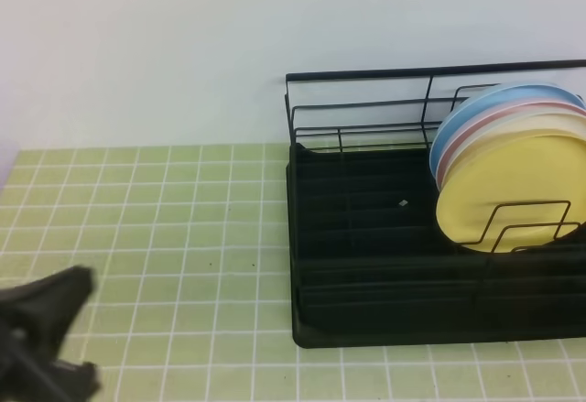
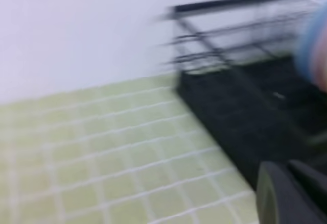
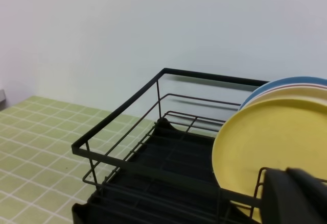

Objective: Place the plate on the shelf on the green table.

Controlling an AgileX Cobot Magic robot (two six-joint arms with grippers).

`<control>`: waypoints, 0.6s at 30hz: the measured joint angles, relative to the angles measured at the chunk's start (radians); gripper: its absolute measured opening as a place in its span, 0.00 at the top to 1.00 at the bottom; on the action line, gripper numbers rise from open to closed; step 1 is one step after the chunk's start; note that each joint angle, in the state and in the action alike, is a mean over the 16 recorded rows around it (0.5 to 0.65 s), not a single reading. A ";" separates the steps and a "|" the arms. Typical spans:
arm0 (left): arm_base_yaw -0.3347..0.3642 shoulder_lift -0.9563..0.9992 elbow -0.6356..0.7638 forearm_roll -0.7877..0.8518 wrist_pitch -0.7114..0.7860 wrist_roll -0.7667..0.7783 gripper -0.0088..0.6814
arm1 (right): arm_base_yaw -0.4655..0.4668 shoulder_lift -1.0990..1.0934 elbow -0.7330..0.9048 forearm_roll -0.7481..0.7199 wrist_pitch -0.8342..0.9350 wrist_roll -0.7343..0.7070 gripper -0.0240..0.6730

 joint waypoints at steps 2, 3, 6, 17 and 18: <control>0.058 -0.056 0.038 -0.029 -0.010 -0.003 0.99 | 0.000 0.000 0.000 0.000 0.000 0.000 0.97; 0.086 -0.086 0.059 -0.043 -0.014 -0.004 0.99 | 0.000 0.000 0.000 0.000 0.000 0.000 0.97; 0.164 -0.183 0.130 -0.084 -0.025 -0.008 0.99 | 0.000 0.000 0.000 0.000 0.000 0.000 0.97; 0.299 -0.507 0.338 -0.122 -0.035 0.059 0.99 | 0.000 0.000 0.000 0.000 -0.001 0.001 0.97; 0.302 -0.522 0.347 -0.119 -0.033 0.068 0.99 | 0.000 0.000 0.000 0.000 -0.001 0.001 0.97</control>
